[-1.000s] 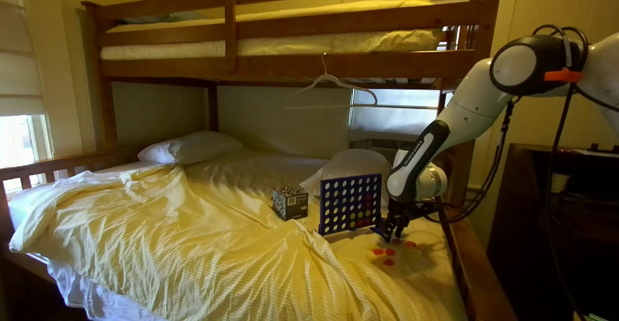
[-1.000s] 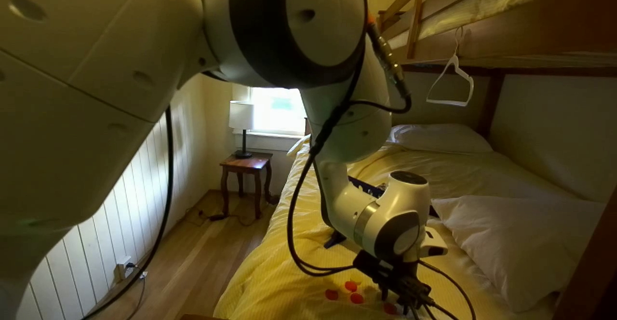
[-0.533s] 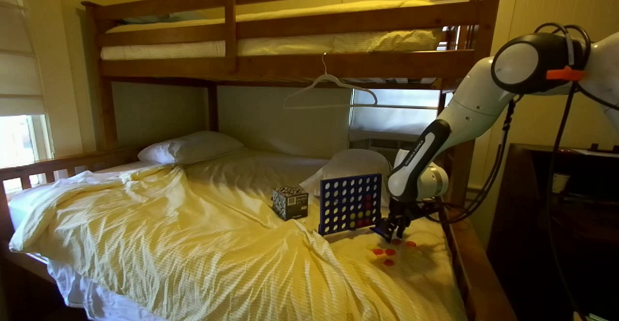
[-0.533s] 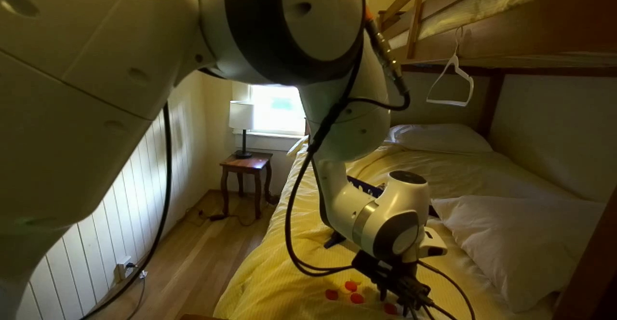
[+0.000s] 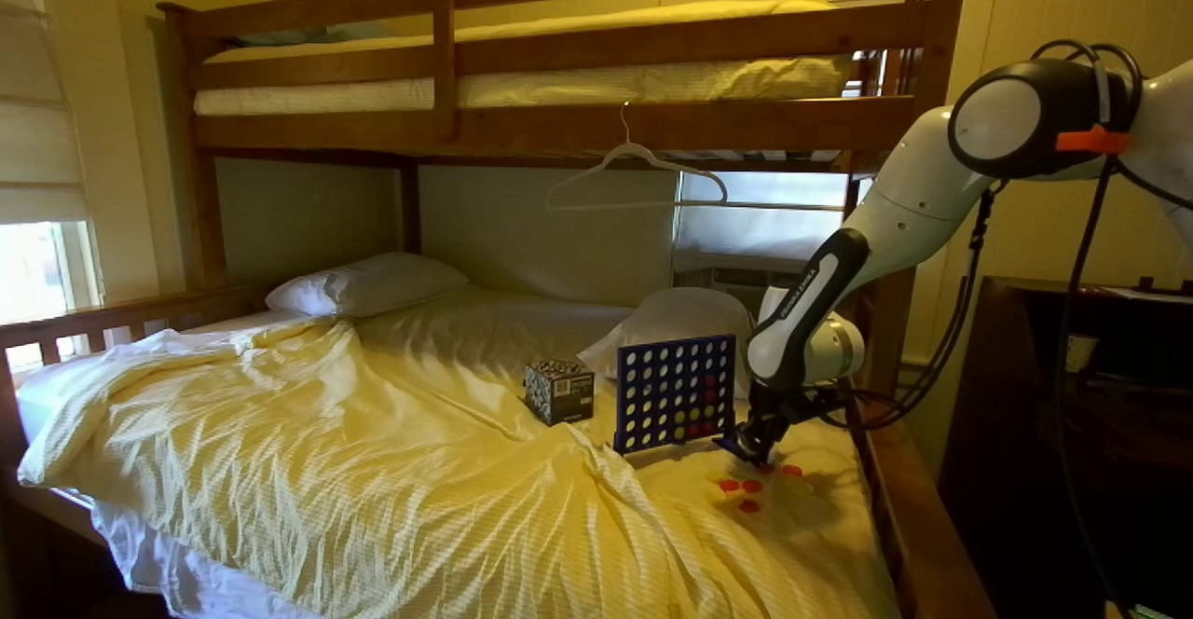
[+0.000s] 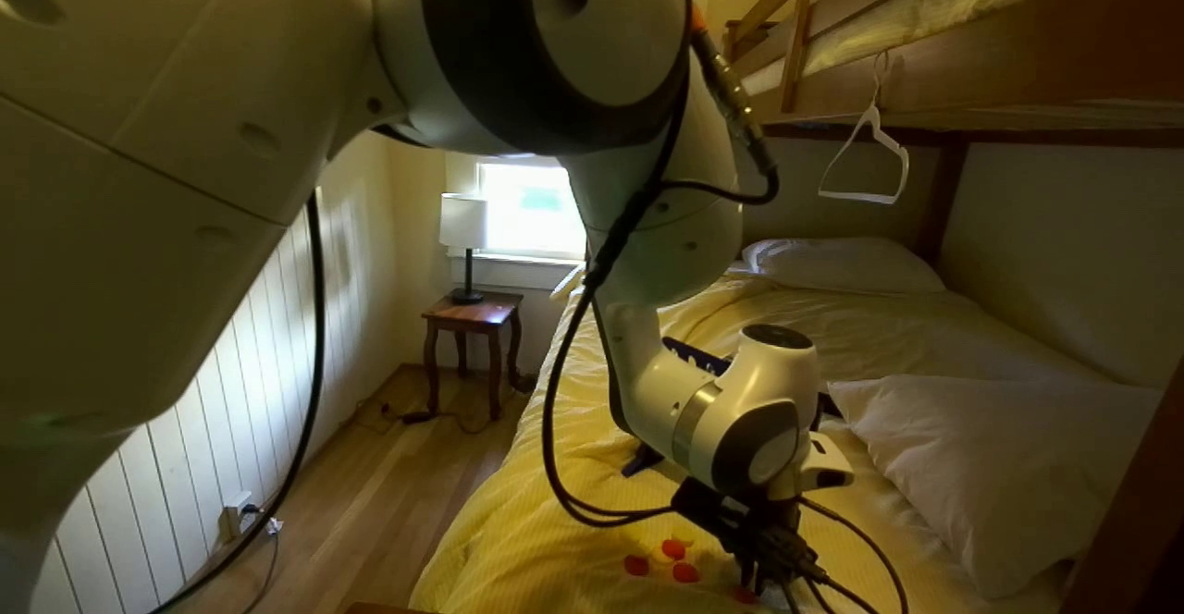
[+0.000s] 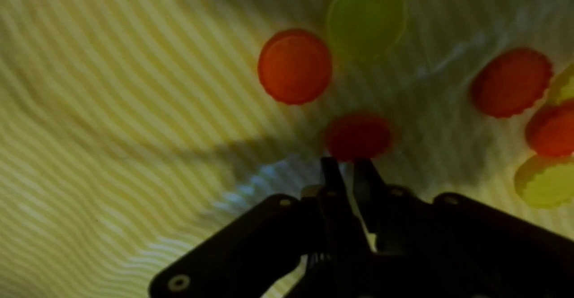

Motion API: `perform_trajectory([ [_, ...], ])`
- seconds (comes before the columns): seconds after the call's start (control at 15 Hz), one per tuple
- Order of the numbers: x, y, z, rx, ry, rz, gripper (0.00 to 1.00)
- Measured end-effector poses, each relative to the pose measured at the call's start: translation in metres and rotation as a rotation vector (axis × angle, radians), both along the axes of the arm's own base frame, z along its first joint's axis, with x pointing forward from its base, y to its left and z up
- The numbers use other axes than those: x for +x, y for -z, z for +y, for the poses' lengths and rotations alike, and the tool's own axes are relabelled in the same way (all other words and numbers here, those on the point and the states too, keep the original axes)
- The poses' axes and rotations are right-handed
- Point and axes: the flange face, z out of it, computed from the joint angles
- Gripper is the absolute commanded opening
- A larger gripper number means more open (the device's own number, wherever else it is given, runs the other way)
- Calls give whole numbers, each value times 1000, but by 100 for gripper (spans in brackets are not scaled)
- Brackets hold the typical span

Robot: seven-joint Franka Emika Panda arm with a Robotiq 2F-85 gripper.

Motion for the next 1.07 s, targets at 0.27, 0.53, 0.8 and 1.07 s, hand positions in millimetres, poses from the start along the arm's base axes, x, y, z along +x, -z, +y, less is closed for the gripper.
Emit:
perform_trajectory([
  [0.27,-1,1,2,-2,2,5,50],
  [0.53,-2,2,3,-5,5,10,77],
  [0.8,-3,2,4,-4,8,10,100],
  [1.07,-2,1,6,-2,14,7,100],
])
